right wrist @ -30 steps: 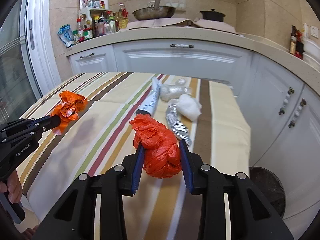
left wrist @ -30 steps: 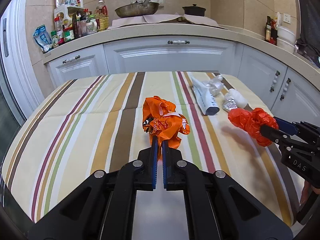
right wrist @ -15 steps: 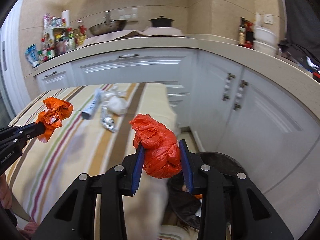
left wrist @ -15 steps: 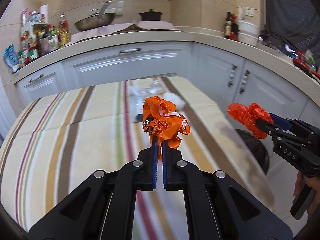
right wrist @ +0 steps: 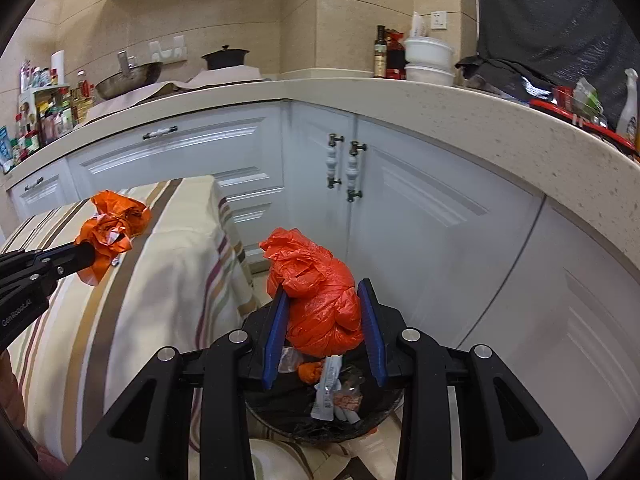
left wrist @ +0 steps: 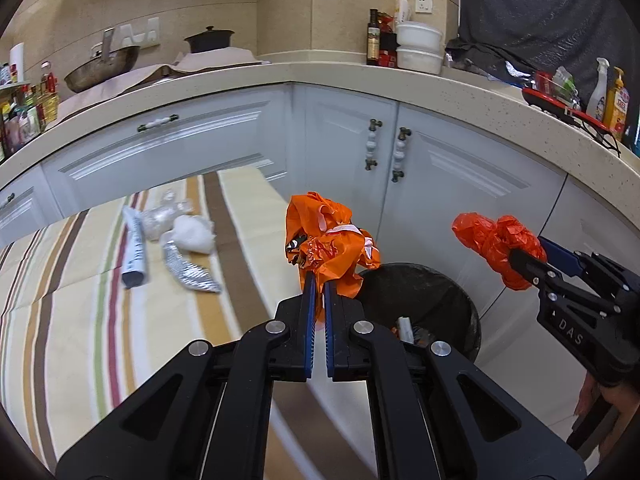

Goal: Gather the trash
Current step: 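Carry both bags over the black bin and open both tools, then move both tools back over the table trash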

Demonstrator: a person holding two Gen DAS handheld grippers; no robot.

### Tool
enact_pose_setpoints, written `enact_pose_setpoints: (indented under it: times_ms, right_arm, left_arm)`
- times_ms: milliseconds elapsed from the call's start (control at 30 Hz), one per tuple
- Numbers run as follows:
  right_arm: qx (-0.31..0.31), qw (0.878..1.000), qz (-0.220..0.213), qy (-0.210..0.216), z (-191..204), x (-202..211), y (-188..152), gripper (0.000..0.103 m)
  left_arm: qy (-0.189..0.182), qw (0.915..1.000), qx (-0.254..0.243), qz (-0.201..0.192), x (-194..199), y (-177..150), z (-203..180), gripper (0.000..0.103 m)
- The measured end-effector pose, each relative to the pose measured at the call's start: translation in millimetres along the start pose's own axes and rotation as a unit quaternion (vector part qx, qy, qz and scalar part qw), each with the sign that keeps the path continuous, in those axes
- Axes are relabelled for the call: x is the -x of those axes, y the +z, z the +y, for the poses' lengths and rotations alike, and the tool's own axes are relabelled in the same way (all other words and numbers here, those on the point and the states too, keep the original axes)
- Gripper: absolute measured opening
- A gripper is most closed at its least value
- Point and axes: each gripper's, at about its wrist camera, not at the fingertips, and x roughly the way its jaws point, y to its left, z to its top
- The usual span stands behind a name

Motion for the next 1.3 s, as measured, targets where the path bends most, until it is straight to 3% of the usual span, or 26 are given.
enact_pose_setpoints:
  times_ms: [367, 433, 500, 567, 633, 933, 1300]
  right_arm:
    - [-0.038, 0.999, -0.003, -0.008, -35, -21, -7, 0.036]
    - [-0.046, 0.999, 0.0, -0.005, -40, -30, -8, 0.045]
    - [-0.051, 0.999, 0.003, -0.01, -42, -35, -11, 0.052]
    - [-0.057, 0.998, 0.008, -0.011, -46, -39, -13, 0.054]
    - [-0.061, 0.998, 0.009, -0.013, -48, -39, -14, 0.055]
    - [-0.06, 0.998, 0.01, -0.005, -42, -38, -10, 0.058]
    - [-0.02, 0.998, 0.0, 0.056, 18, -41, 9, 0.058]
  left_arm:
    - [-0.023, 0.9984, -0.048, 0.017, -44, 16, -65, 0.005]
    - [-0.025, 0.9973, -0.062, 0.031, -58, 18, -75, 0.01]
    - [-0.021, 0.9968, -0.066, 0.039, -66, 19, -81, 0.038]
    - [-0.021, 0.9972, -0.062, 0.037, -68, 20, -82, 0.045]
    - [-0.02, 0.9974, -0.061, 0.033, -67, 20, -81, 0.045]
    - [0.001, 0.999, -0.034, 0.03, -54, 17, -49, 0.045]
    - [0.081, 0.9963, 0.015, 0.022, -20, 1, 33, 0.045]
